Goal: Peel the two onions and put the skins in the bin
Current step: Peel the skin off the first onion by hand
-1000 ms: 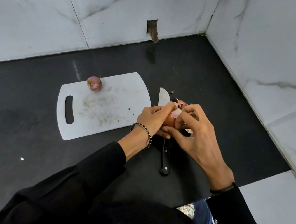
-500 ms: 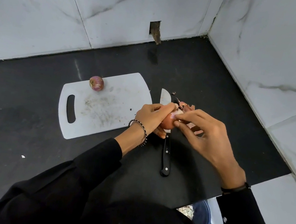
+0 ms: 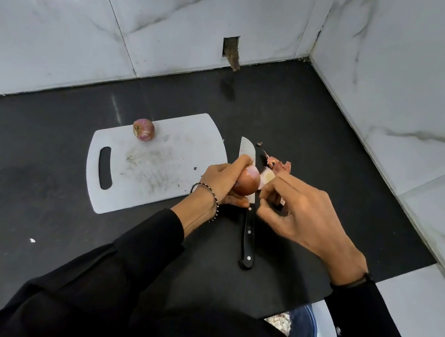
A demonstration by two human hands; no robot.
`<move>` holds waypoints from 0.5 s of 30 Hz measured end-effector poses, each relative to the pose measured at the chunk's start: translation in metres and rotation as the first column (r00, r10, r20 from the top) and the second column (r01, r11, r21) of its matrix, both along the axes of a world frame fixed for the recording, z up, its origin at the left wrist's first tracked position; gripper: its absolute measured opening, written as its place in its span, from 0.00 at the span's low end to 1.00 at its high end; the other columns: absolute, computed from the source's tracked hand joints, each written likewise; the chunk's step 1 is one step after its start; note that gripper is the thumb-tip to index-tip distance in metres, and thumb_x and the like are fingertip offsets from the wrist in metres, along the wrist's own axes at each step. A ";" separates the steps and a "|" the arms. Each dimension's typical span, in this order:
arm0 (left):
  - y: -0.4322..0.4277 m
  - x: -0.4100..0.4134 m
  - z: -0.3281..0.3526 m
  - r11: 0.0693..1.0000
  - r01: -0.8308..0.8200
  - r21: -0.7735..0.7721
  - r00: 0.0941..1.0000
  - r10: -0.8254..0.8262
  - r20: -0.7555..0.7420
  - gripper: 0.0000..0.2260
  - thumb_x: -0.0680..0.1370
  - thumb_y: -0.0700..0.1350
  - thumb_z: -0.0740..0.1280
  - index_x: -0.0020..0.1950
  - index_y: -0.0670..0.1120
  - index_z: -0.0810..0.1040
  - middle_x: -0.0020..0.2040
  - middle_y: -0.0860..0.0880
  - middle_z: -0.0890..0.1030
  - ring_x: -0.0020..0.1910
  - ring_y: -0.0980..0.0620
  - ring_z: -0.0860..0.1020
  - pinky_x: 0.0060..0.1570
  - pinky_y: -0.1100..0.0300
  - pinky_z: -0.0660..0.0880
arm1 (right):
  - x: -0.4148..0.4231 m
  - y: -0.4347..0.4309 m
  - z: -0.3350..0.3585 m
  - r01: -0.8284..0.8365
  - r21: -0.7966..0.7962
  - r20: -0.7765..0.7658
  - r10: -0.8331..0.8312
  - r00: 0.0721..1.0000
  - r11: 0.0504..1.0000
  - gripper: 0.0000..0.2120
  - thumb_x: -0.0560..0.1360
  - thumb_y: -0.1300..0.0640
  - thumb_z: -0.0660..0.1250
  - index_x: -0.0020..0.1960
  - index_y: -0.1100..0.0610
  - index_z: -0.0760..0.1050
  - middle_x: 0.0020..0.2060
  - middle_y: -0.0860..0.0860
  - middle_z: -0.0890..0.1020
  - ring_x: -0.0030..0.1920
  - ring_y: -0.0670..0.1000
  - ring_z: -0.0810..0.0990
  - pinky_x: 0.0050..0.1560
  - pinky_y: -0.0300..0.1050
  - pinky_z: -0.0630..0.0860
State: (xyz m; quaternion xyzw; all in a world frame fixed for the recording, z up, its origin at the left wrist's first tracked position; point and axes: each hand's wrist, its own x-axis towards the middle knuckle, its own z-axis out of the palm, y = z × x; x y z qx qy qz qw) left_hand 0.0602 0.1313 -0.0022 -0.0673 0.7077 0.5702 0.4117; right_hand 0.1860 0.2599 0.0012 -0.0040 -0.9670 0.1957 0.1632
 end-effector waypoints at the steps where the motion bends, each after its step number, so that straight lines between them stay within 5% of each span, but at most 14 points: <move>1: -0.001 -0.002 0.000 1.000 -0.005 0.013 1.000 0.004 0.011 0.21 0.74 0.59 0.70 0.50 0.42 0.78 0.40 0.41 0.83 0.27 0.47 0.82 0.30 0.59 0.81 | 0.003 0.000 -0.003 0.026 -0.020 0.012 -0.026 1.000 0.999 0.06 0.74 0.48 0.64 0.43 0.50 0.75 0.39 0.42 0.75 0.36 0.45 0.73 0.31 0.48 0.75; 8: -0.002 -0.005 0.009 0.988 0.119 0.097 0.992 -0.122 0.020 0.22 0.76 0.59 0.67 0.49 0.39 0.75 0.34 0.39 0.81 0.27 0.47 0.80 0.27 0.59 0.79 | 0.008 0.014 -0.015 0.216 0.002 0.058 -0.216 0.975 0.976 0.08 0.78 0.46 0.66 0.46 0.49 0.78 0.42 0.42 0.78 0.38 0.46 0.78 0.31 0.50 0.77; 11: 0.000 -0.002 0.008 0.981 0.162 0.106 0.987 -0.163 0.000 0.25 0.77 0.61 0.65 0.49 0.36 0.76 0.35 0.37 0.80 0.25 0.48 0.77 0.24 0.60 0.76 | 0.006 0.012 -0.010 0.190 -0.194 0.006 -0.192 0.981 0.963 0.04 0.76 0.57 0.72 0.49 0.51 0.77 0.44 0.43 0.78 0.40 0.48 0.79 0.37 0.53 0.79; 15: 0.000 0.000 0.010 0.975 0.197 0.102 0.980 -0.192 -0.056 0.28 0.77 0.63 0.62 0.46 0.35 0.77 0.35 0.37 0.79 0.22 0.50 0.74 0.22 0.63 0.73 | 0.005 0.001 0.005 0.086 -0.371 -0.092 -0.129 0.987 0.925 0.06 0.78 0.58 0.73 0.55 0.55 0.80 0.47 0.46 0.80 0.44 0.46 0.81 0.43 0.43 0.79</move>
